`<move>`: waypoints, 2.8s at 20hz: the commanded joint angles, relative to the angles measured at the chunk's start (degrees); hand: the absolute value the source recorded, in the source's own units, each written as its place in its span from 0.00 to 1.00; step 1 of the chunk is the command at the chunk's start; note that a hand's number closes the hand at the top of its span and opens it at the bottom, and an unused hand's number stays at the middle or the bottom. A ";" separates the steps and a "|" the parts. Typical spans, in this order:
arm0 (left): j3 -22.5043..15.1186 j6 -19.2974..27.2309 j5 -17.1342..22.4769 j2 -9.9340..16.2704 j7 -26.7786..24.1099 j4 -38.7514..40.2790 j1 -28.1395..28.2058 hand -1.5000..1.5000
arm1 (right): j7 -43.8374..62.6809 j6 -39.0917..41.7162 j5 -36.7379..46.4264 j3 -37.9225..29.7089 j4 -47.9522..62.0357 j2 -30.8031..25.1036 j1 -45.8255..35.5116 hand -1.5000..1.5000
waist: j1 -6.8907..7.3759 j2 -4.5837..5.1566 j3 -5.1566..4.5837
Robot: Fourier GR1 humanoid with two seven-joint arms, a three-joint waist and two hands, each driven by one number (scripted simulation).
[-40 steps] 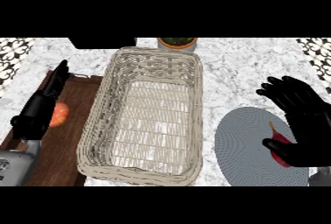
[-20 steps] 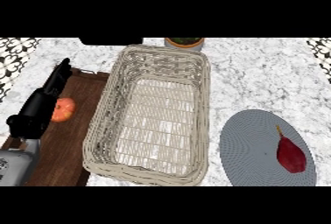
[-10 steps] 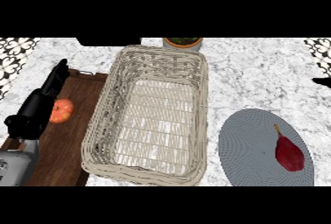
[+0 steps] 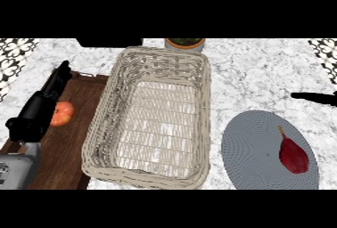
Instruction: Pick the pear from the placemat and place it in the basket
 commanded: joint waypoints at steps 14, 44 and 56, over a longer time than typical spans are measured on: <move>3.57 -3.74 -4.23 -3.02 4.22 -5.15 1.38 0.50 | -8.95 -7.38 16.43 -0.87 8.62 10.83 2.31 0.00 | -0.38 -0.17 -0.01; 7.17 -6.00 -10.94 -10.10 0.63 -2.11 0.00 0.50 | -15.39 -15.52 31.95 -5.45 20.86 21.36 3.18 0.00 | -0.34 -0.09 0.00; 11.38 -9.64 -9.18 -7.59 -2.26 0.33 0.51 0.50 | -20.76 -22.97 35.09 -6.09 27.40 24.21 1.66 1.00 | -0.26 0.00 0.00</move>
